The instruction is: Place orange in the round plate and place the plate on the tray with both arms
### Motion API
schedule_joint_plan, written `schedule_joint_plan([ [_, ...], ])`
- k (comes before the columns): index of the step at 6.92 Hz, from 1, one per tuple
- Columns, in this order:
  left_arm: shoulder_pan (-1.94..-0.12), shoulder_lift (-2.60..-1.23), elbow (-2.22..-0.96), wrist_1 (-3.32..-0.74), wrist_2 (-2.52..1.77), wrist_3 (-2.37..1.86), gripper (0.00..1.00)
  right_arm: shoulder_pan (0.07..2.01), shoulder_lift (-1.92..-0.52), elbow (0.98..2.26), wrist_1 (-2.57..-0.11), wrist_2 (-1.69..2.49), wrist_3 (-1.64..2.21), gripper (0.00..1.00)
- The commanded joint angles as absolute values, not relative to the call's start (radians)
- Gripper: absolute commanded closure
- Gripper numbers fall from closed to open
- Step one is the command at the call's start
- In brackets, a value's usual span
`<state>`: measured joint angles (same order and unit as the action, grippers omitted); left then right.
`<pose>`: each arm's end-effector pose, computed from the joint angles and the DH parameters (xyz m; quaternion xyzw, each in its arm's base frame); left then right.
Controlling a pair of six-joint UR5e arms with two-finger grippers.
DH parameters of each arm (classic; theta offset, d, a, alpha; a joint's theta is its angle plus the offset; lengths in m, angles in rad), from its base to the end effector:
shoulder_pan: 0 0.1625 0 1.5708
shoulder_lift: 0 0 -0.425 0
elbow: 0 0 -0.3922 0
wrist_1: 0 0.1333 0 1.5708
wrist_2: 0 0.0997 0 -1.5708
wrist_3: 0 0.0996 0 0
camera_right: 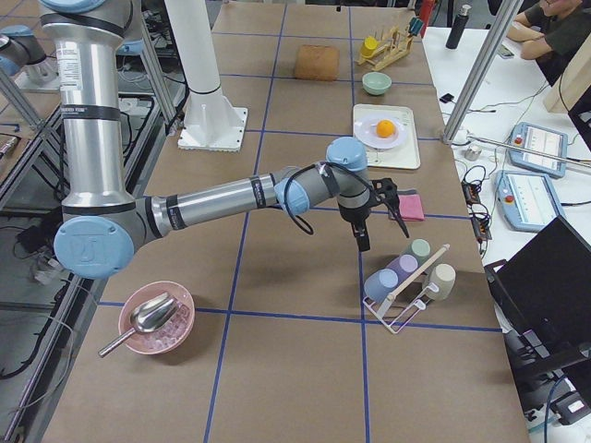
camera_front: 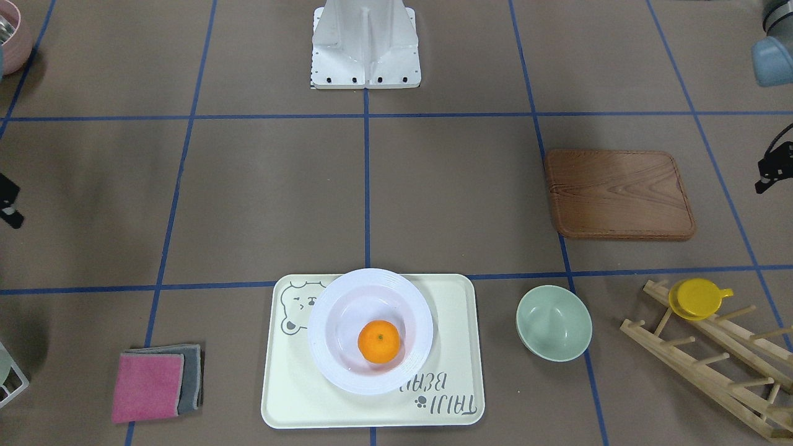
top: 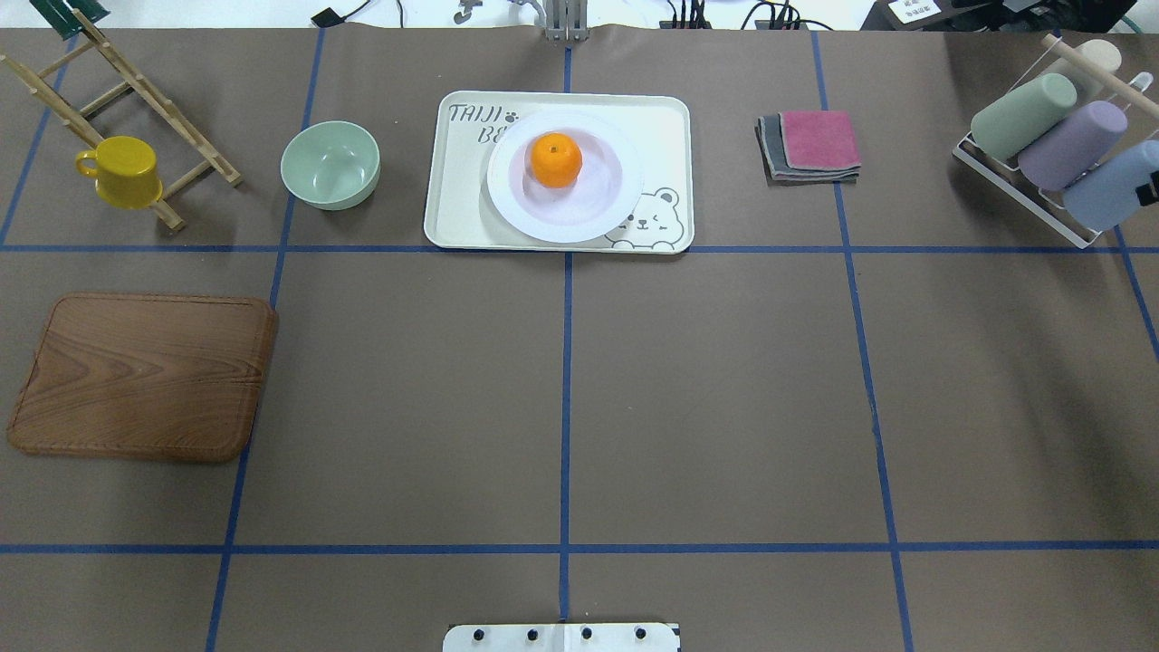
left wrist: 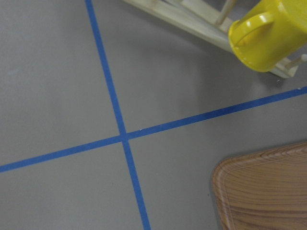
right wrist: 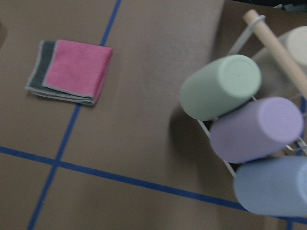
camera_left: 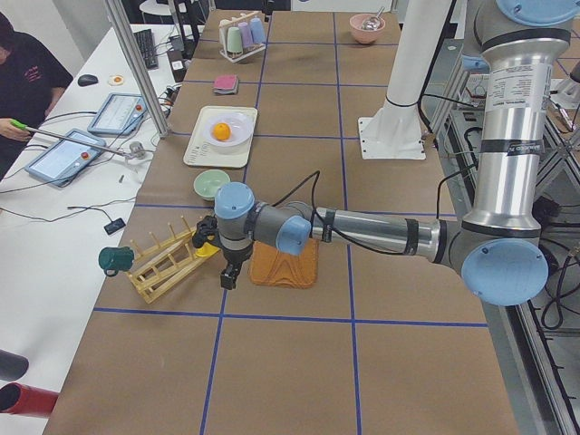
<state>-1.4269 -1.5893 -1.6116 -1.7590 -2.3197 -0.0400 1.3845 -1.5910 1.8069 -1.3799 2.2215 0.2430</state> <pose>0.0089 -0.5180 0.6105 0.0811 0.3720 0.0930 0.9200 -0.0204 -0.5023 0.5367 0.1203 -0.3466 -0.0382 0.9295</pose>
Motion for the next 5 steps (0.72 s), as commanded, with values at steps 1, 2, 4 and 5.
schedule_joint_plan([
  [1,-1.454,-1.586,-1.605,-1.729,-2.330,-0.025,0.02,1.452,-1.696,1.805,-1.492,2.241,0.062,0.00],
  [2,-1.454,-1.585,-1.606,-1.729,-2.330,-0.025,0.02,1.456,-1.701,1.798,-1.493,2.284,0.061,0.00],
  [4,-1.456,-1.583,-1.605,-1.729,-2.329,-0.025,0.01,1.465,-1.703,1.801,-1.493,2.287,0.061,0.00],
  [5,-1.456,-1.583,-1.605,-1.729,-2.329,-0.025,0.01,1.465,-1.703,1.802,-1.491,2.287,0.061,0.00],
])
